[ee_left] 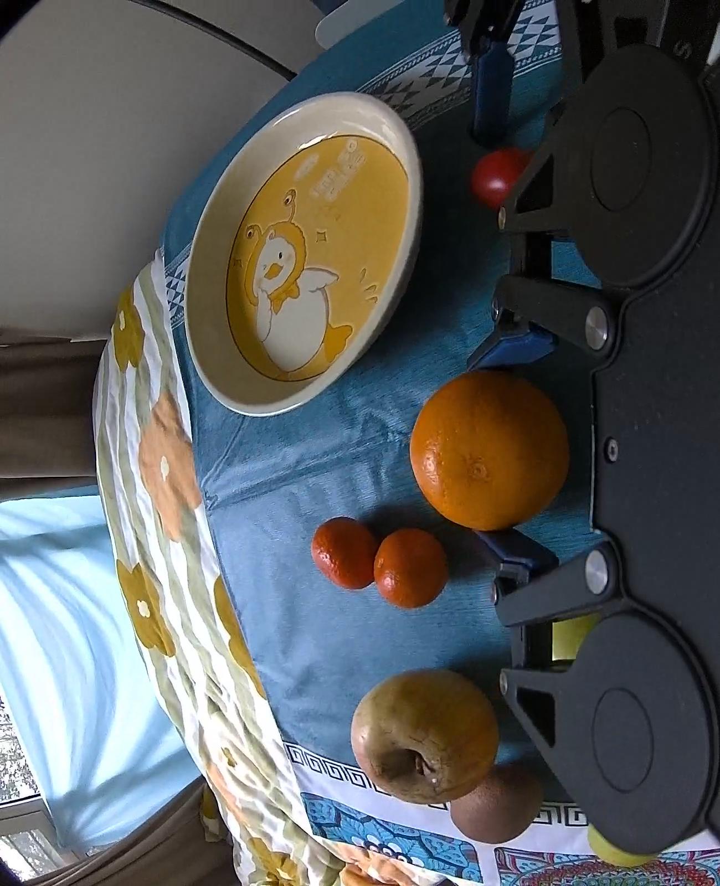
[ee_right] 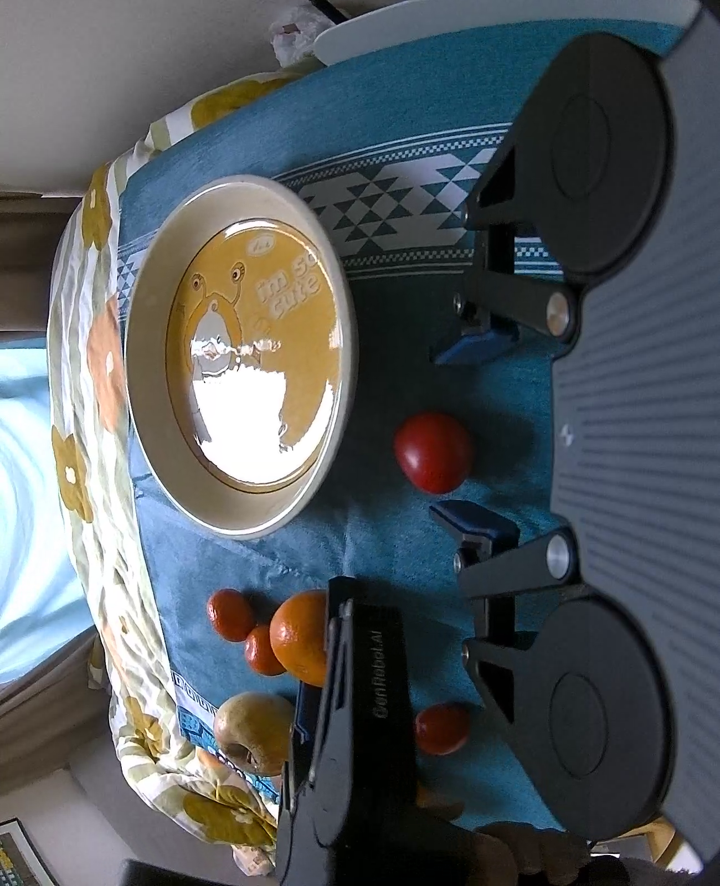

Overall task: Organize fruits
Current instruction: 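Grasp the large orange with the left tool while the right tool grasps a red cherry tomato, then carry the orange and tomato over the cream bowl with both tools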

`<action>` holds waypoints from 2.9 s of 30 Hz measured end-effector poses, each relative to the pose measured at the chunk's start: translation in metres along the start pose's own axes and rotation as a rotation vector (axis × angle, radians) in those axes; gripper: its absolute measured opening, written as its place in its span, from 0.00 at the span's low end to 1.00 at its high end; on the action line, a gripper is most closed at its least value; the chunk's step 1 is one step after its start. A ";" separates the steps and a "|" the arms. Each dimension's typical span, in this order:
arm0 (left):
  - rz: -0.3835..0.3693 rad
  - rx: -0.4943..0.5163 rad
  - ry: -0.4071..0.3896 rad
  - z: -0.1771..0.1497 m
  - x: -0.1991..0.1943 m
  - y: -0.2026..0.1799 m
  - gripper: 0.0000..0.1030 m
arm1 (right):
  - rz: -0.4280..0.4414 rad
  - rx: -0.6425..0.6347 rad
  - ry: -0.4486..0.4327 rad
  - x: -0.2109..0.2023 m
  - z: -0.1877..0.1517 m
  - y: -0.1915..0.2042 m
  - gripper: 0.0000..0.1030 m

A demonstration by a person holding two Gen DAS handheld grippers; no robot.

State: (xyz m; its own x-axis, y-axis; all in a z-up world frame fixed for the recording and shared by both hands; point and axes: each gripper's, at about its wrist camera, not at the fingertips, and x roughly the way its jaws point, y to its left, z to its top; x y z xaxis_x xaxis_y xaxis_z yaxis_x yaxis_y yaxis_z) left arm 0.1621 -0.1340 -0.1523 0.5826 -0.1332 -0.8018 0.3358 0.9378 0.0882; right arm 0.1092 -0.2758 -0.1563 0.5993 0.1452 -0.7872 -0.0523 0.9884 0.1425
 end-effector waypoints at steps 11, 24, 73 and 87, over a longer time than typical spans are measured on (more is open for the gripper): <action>0.007 -0.007 -0.027 -0.003 -0.020 -0.002 0.62 | 0.011 -0.036 -0.007 0.001 0.002 0.007 0.46; 0.036 -0.028 -0.118 0.020 -0.082 -0.011 0.62 | 0.005 -0.011 -0.083 -0.056 0.018 -0.006 0.46; -0.139 0.369 -0.026 0.146 0.083 -0.091 0.62 | -0.173 0.198 -0.106 0.006 0.142 -0.128 0.46; -0.164 0.310 -0.063 0.150 0.062 -0.066 0.83 | -0.163 0.214 -0.096 0.011 0.141 -0.134 0.46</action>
State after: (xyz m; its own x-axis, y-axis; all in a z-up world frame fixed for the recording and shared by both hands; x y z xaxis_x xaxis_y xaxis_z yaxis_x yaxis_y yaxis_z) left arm 0.2872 -0.2517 -0.1190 0.5436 -0.3029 -0.7828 0.6320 0.7614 0.1443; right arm 0.2353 -0.4133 -0.0998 0.6591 -0.0300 -0.7515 0.2151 0.9650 0.1501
